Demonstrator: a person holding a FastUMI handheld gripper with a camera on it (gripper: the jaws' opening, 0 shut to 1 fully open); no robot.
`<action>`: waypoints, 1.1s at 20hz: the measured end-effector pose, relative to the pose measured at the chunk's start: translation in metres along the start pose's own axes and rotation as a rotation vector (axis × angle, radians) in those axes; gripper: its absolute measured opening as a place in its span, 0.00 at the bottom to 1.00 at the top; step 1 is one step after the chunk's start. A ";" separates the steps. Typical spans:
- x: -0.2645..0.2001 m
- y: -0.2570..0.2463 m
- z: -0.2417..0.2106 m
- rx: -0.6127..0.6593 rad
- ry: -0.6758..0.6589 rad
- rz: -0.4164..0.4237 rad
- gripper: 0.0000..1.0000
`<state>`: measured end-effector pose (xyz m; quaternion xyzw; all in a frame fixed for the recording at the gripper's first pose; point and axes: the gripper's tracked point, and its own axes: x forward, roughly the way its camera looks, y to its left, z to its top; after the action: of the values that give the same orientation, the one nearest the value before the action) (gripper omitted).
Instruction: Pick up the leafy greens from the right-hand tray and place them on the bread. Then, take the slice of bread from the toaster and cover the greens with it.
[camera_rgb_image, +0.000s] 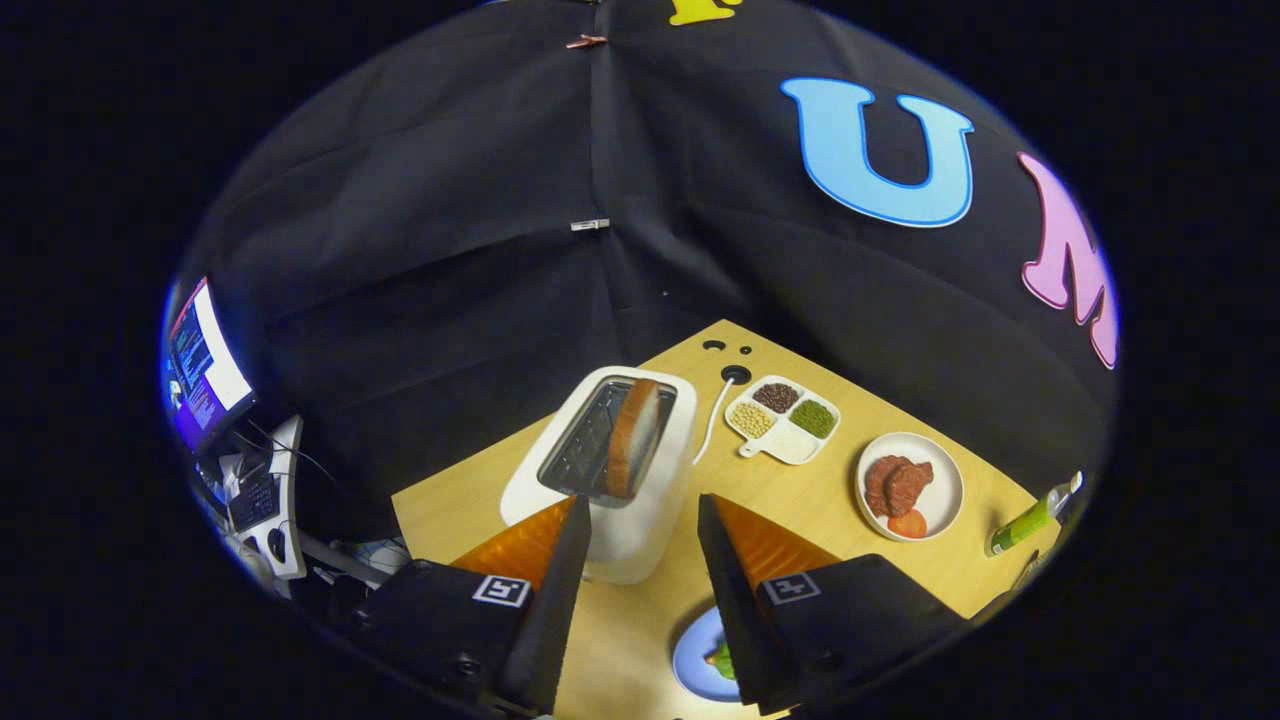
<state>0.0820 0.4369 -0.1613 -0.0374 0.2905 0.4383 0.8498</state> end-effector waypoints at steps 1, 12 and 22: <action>0.010 0.003 0.003 -0.014 0.002 -0.007 0.69; 0.110 0.003 0.034 0.004 0.108 -0.126 0.69; 0.112 0.000 0.031 0.047 0.176 -0.131 0.16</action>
<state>0.1461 0.5275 -0.1943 -0.0745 0.3710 0.3696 0.8486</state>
